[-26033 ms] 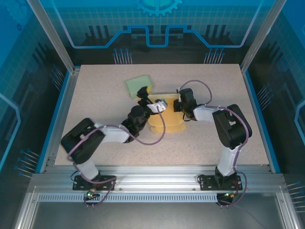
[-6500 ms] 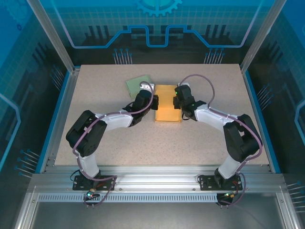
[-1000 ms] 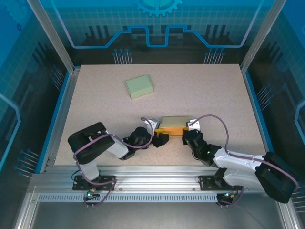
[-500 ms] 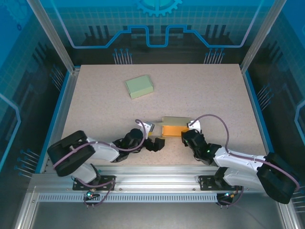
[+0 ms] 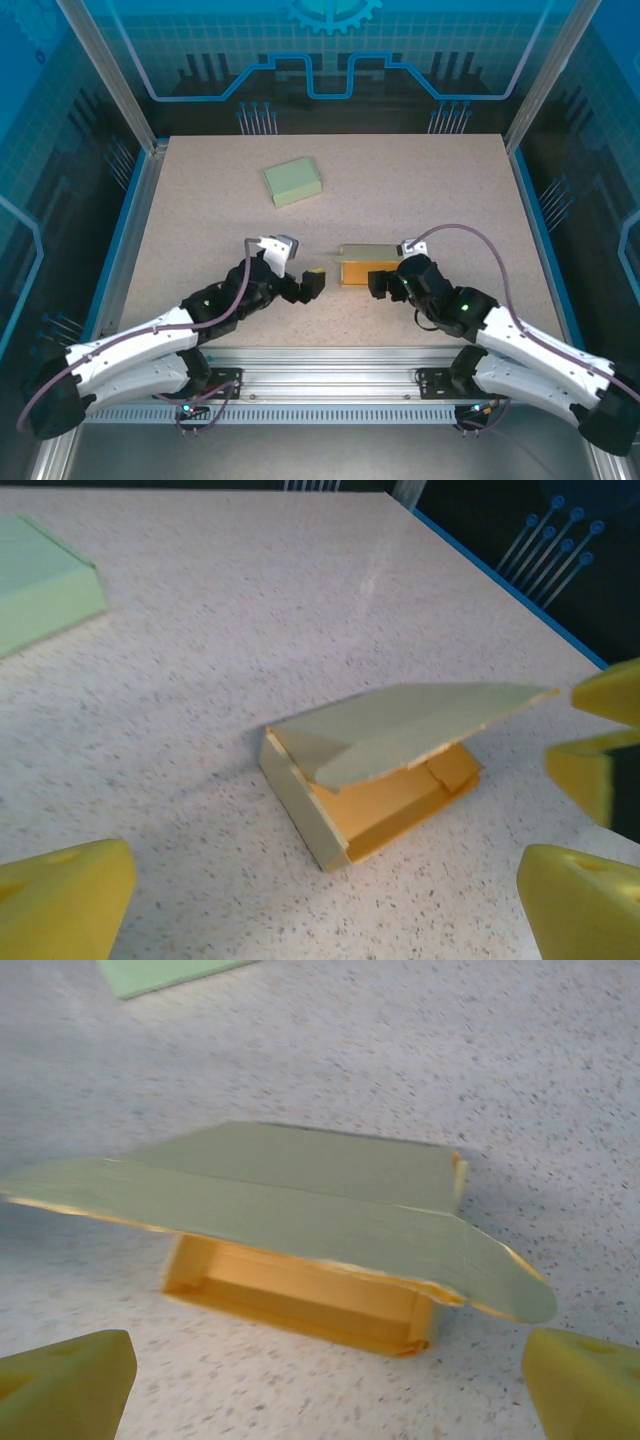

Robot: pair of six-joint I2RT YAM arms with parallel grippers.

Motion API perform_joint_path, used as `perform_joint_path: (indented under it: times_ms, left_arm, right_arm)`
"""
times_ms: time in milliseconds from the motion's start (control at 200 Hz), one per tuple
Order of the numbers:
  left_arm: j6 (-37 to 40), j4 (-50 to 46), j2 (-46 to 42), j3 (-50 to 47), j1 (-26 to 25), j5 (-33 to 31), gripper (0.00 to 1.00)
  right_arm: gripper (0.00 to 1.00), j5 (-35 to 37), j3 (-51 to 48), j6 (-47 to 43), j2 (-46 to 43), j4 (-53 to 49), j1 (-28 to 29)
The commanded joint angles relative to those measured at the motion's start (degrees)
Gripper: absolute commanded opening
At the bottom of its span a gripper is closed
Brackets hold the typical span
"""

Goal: Fold the paper box

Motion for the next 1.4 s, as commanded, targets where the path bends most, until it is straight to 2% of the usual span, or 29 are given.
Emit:
perform_joint_path:
  times_ms: [0, 170, 245, 315, 455, 545, 695, 875, 1216, 1396]
  left_arm:
    - [4.74, -12.79, 1.70, 8.34, -0.19, -5.75, 0.99]
    - [7.23, -13.11, 10.13, 18.10, 2.02, -8.60, 0.99]
    - [6.42, -10.46, 15.42, 21.05, 4.63, -4.62, 0.99]
    - [5.03, -10.24, 20.86, 25.01, 6.94, 0.77, 0.99]
    - [5.25, -11.77, 31.10, 32.00, 7.99, 4.12, 0.99]
    - [5.14, -12.44, 36.63, 34.37, 7.99, 5.31, 0.99]
    - [3.71, -13.68, 43.85, 36.57, 7.98, 6.17, 0.99]
    - [2.00, -13.28, 47.40, 35.98, 8.01, 8.76, 0.97]
    - [-4.48, -7.94, 48.07, 24.61, 8.04, 10.53, 0.85]
    - [-6.81, -5.51, 49.66, 20.99, 8.04, 10.91, 0.79]
  right_arm:
    - [1.00, -5.34, 5.78, 0.50, -3.31, -11.99, 0.81]
    - [1.00, -3.77, 14.49, -0.84, -1.95, -15.08, -0.08]
    - [1.00, -0.71, 19.03, -2.05, 1.17, -15.76, -2.28]
    - [1.00, 0.23, 22.66, -2.22, 5.36, -17.63, -7.17]
    - [1.00, -9.39, 23.78, -3.91, 12.76, -15.81, -18.92]
    - [1.00, -14.47, 22.11, -4.44, 16.50, -13.43, -22.62]
    - [1.00, -16.40, 18.47, -4.89, 21.68, -10.26, -24.12]
    - [0.98, -18.19, 15.17, -5.20, 26.77, -6.93, -25.32]
    - [0.94, -17.52, 2.72, -2.30, 30.06, -0.33, -25.54]
    - [0.89, -18.70, 2.20, -1.23, 32.28, 1.11, -25.49]
